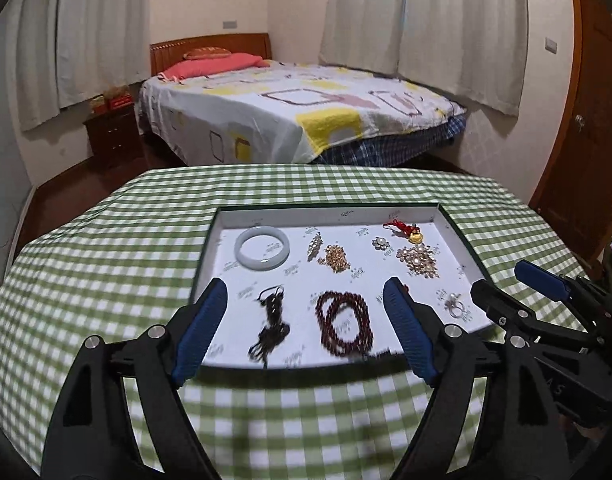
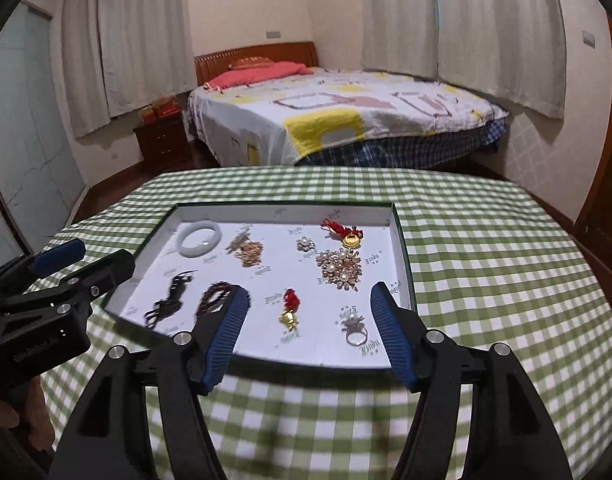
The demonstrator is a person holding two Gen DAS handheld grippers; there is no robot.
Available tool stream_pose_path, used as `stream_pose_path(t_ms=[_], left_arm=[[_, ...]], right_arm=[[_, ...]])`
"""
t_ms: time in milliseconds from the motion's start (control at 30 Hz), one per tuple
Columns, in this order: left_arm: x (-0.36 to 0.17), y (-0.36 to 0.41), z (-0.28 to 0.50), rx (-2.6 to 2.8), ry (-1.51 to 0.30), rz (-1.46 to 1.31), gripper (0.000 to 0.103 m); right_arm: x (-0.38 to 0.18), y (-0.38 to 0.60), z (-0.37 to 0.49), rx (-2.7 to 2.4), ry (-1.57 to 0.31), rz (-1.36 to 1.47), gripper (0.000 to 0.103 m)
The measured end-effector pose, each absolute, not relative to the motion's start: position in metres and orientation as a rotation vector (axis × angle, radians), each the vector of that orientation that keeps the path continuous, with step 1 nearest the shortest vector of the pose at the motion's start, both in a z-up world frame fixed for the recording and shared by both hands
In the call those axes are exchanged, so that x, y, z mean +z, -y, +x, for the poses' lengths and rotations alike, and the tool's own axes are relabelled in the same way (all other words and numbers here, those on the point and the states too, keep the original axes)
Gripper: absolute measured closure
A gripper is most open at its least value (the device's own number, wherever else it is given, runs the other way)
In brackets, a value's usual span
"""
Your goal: Organize jewelry
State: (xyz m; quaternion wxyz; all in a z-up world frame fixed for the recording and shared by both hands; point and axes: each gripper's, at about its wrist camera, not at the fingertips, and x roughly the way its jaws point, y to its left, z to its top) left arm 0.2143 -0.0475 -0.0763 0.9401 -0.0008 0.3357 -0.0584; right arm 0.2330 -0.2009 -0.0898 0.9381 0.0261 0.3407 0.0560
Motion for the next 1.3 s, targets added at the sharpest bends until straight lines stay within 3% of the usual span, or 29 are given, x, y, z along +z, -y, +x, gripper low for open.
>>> stream_pose_path(t_ms=[200,500,1300], left_arm=[[-0.051,0.036,0.175,-0.079,-0.616,-0.003,0.018],[-0.029,0.029,0.142,-0.064,-0.563,-0.008,0.018],[-0.016,0.016,0.104,-0.039,-0.525,-0.02,0.014]], right_arm=[[-0.067,0.194,0.199,0.127,-0.634,0.011,0.038],[-0.043,0.196,0.167,0.136,-0.577,0.007,0.038],[-0.03,0.19,0.132,0.143,-0.532,-0.009,0.033]])
